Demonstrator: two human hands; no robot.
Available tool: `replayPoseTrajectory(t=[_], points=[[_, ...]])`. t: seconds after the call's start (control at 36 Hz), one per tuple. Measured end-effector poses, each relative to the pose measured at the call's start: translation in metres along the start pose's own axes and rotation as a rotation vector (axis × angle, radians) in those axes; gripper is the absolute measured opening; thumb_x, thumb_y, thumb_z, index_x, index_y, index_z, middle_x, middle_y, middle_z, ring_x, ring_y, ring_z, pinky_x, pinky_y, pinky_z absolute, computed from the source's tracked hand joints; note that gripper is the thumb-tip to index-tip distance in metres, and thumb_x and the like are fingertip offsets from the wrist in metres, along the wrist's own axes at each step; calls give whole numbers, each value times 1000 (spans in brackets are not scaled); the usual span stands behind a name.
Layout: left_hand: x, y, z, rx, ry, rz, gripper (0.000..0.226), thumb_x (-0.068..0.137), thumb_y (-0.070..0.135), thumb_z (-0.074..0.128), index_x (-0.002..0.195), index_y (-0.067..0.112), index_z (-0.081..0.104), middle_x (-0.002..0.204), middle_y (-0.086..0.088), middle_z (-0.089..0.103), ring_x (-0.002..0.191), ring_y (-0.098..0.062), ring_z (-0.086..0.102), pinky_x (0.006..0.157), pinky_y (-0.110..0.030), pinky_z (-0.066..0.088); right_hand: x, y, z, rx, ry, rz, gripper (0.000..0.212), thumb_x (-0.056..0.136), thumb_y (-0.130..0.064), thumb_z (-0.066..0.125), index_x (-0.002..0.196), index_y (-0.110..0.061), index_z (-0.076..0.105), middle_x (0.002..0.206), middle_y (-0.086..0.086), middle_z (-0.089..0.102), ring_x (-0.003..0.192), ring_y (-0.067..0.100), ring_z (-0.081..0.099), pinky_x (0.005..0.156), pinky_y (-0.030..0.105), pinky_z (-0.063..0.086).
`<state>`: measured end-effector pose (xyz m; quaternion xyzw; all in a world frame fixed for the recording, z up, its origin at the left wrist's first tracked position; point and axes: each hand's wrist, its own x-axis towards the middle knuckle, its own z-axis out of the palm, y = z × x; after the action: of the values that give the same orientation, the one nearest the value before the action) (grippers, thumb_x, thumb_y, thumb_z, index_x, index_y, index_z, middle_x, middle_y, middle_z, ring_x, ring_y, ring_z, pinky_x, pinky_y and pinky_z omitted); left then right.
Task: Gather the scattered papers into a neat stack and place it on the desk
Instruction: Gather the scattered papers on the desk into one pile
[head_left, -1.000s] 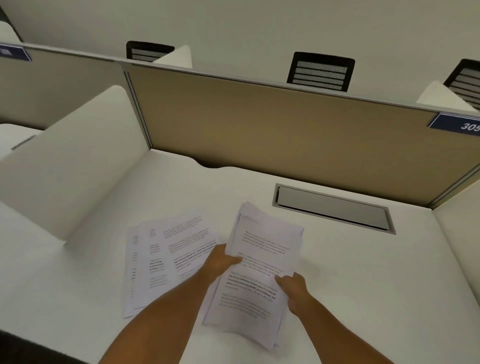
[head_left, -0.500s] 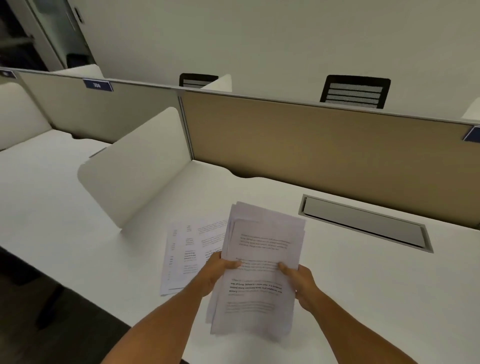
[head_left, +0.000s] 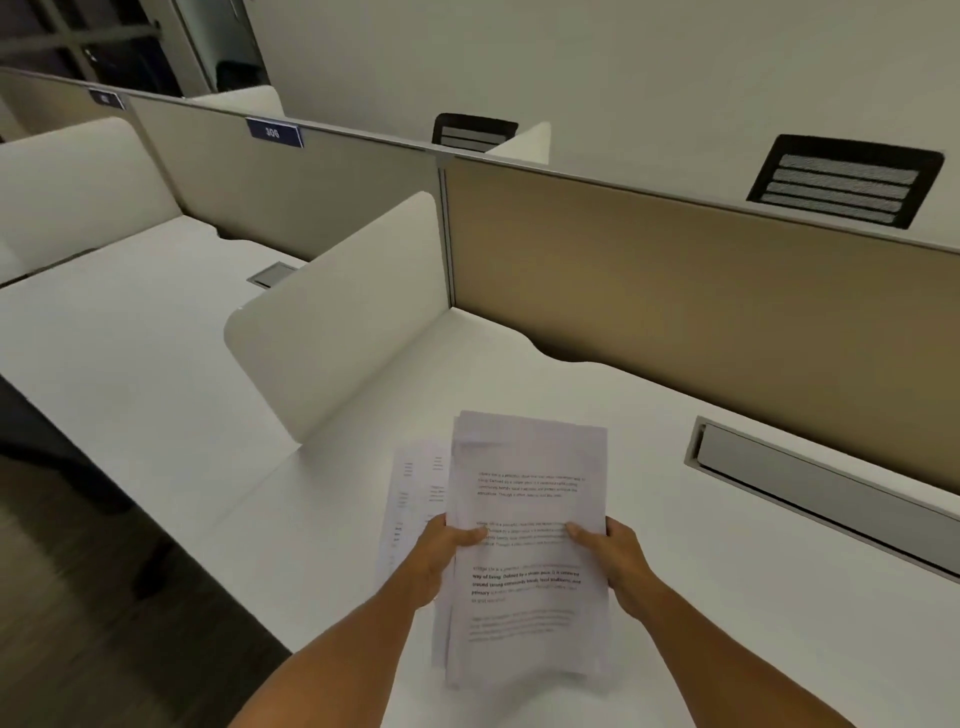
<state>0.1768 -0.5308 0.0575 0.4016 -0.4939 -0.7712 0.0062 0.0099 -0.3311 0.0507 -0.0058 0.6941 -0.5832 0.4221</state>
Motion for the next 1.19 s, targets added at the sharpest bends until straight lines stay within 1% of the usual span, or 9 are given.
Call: replayPoseTrajectory(t=[0.14, 0.25, 0.36, 0.53, 0.67, 0.81, 0.89, 1.0, 1.19], points=[[17, 3, -15, -57, -110, -92, 48, 81, 5, 76, 128, 3, 63, 120, -21, 71, 110, -42, 68, 96, -60, 52, 26, -7, 12, 63, -99, 19, 47, 80, -19, 82, 124, -12, 66, 112, 7, 77, 99, 30, 75, 88, 49, 60], [30, 13, -29, -112, -350, -151, 49, 82, 6, 74, 129, 3, 63, 133, -24, 62, 121, -44, 60, 95, -55, 54, 40, -14, 6, 122, -308, 67, 55, 80, -23, 83, 130, -12, 62, 126, 11, 71, 114, 33, 69, 92, 47, 58], [49, 19, -42, -155, -363, -161, 41, 85, 5, 71, 125, 4, 66, 132, -24, 63, 120, -45, 61, 90, -54, 57, 55, -16, 2, 74, -336, 107, 59, 77, -26, 86, 129, -11, 62, 126, 12, 71, 115, 34, 68, 91, 46, 59], [82, 11, -40, -65, -5, -116, 43, 81, 3, 77, 123, 4, 66, 113, -16, 75, 104, -37, 72, 95, -58, 54, 82, -13, 15, -76, -24, 76, 54, 70, -27, 91, 117, -17, 67, 108, 3, 78, 94, 23, 77, 83, 45, 63], [96, -2, -29, 88, 249, 46, 31, 85, 5, 73, 113, 18, 70, 101, 3, 76, 84, -8, 75, 67, -21, 59, 97, -6, 34, -102, 75, 100, 27, 81, -15, 82, 106, -14, 73, 80, -6, 81, 71, 16, 79, 54, 26, 61], [101, -10, -27, 410, 415, 81, 39, 86, 14, 73, 123, 7, 63, 120, -9, 70, 107, -23, 66, 93, -32, 54, 109, 0, 51, -246, 151, 139, 27, 82, -18, 79, 107, -12, 72, 99, 8, 77, 90, 28, 74, 87, 45, 61], [106, -14, -28, 528, 457, 62, 42, 87, 14, 72, 126, 3, 61, 123, -12, 67, 114, -29, 65, 100, -42, 54, 116, 2, 60, -304, 183, 131, 25, 83, -17, 76, 107, -11, 73, 100, 9, 76, 89, 27, 73, 87, 42, 61], [114, -13, -31, 726, 514, 23, 29, 85, 22, 74, 109, 7, 69, 114, -12, 69, 105, -28, 66, 91, -45, 58, 126, 4, 70, -417, 218, 123, 23, 84, -20, 72, 105, -10, 72, 107, 10, 75, 90, 24, 70, 81, 35, 59], [122, -13, -40, 930, 651, -135, 50, 81, 46, 74, 125, 28, 63, 163, -8, 13, 147, -38, 14, 119, -53, 23, 135, -4, 85, -802, 329, 217, 48, 84, -39, 69, 125, -16, 62, 145, 12, 32, 130, 37, 31, 105, 48, 43]])
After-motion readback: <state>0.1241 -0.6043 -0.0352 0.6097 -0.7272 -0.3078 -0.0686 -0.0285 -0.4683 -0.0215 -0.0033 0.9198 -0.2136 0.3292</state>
